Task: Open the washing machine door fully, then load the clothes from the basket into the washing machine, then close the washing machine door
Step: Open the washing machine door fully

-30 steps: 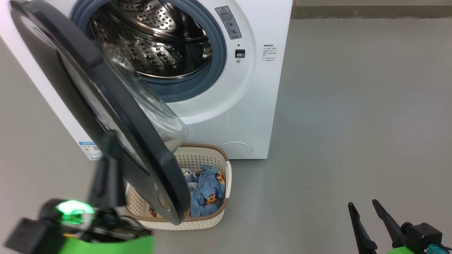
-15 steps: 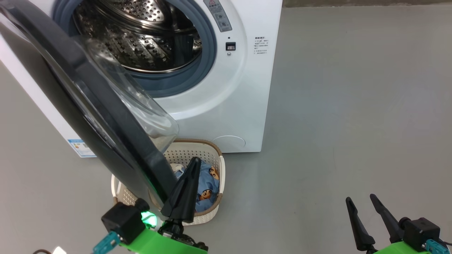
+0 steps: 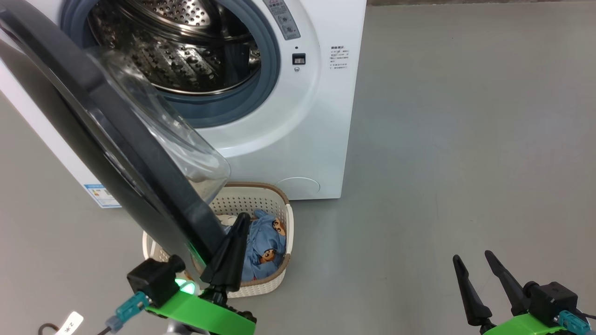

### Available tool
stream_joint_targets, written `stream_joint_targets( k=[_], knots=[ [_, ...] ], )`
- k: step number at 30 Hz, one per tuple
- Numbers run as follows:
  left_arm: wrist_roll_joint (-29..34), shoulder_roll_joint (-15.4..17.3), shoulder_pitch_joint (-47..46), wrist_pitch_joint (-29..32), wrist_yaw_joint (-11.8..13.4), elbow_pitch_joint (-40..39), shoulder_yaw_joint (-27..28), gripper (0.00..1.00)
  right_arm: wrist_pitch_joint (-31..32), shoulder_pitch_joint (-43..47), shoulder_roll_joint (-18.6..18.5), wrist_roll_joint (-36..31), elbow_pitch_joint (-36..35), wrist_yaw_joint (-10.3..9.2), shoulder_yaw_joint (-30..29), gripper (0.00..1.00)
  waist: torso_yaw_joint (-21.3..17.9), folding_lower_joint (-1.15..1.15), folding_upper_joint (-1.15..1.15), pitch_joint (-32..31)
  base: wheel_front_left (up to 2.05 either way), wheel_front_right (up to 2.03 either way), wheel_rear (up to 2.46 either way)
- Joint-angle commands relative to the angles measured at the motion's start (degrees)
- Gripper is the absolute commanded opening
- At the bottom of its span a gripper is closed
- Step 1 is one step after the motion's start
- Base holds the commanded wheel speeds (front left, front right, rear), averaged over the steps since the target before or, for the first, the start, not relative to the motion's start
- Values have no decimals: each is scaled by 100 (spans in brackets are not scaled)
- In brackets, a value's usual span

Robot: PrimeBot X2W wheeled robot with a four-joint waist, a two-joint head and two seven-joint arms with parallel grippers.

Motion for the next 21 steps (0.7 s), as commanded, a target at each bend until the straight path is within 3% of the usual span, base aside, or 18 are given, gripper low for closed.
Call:
stream_joint_targets(
  k=[1,21],
  knots=[
    [-69,38,-257,-32,9,-67,253,0,-70,-153,-94,-6,-127,56,142,100,3,0,0,-6,0,0,0],
    [171,38,246,-32,-59,-77,724,0,-70,-62,-125,-77,-190,56,111,100,318,0,0,-56,0,0,0]
  ],
)
